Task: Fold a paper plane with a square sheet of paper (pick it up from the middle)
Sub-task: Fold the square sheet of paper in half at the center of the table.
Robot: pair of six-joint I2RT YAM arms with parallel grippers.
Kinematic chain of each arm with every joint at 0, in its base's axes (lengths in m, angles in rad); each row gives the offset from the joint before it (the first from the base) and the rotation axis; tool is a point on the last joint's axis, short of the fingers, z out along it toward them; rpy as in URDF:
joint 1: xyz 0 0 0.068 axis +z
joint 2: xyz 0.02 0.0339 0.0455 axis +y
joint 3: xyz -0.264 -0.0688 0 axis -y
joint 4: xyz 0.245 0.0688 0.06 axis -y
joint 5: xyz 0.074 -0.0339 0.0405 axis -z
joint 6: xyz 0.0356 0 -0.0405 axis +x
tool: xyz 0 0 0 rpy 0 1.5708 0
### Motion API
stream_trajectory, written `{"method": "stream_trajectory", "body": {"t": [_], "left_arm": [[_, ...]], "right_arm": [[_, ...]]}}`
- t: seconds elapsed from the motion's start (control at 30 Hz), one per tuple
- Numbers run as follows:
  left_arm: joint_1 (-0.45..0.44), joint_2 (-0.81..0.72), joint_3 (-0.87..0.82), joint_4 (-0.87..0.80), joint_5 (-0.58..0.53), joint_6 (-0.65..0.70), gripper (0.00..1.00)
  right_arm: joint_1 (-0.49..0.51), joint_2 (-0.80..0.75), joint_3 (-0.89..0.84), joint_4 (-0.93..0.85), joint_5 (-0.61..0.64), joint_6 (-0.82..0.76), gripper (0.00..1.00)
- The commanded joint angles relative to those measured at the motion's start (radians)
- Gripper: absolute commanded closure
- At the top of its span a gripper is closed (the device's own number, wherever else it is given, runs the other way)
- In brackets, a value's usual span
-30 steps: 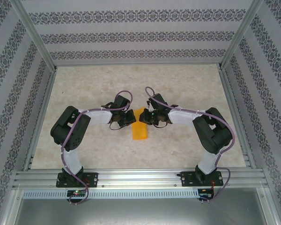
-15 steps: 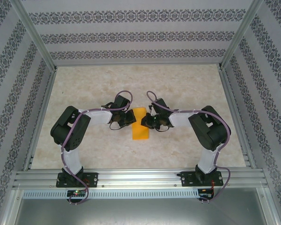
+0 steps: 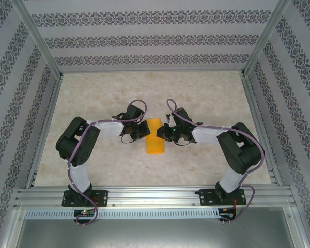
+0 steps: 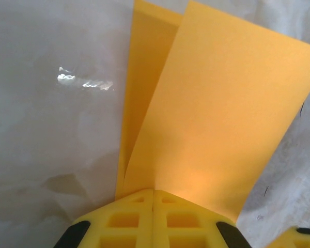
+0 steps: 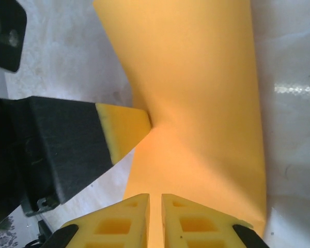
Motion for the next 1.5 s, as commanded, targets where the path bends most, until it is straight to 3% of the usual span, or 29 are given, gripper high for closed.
{"method": "stream_trajectory", "body": {"t": [0.0,0.27,0.63,1.03,1.33,1.47], "left_arm": [[-0.012,0.048,0.002,-0.082,-0.062,0.024,0.97],[-0.012,0.05,0.003,-0.084,-0.059,0.027,0.97],[-0.012,0.05,0.007,-0.091,-0.059,0.036,0.97],[-0.013,0.049,0.017,-0.106,-0.058,0.045,0.97],[-0.012,0.044,0.019,-0.116,-0.062,0.053,0.96],[-0.013,0.046,0.02,-0.119,-0.065,0.057,0.96]], "right_arm": [[0.003,-0.008,-0.05,0.017,-0.001,0.013,0.85],[0.008,0.056,-0.083,-0.012,0.026,-0.004,0.85],[0.058,-0.095,-0.091,-0.047,0.005,-0.003,0.83],[0.084,0.03,-0.188,0.067,0.012,0.042,0.84],[0.084,-0.152,-0.177,-0.034,0.055,0.037,0.83],[0.083,-0.151,-0.187,-0.011,0.048,0.044,0.83]]}}
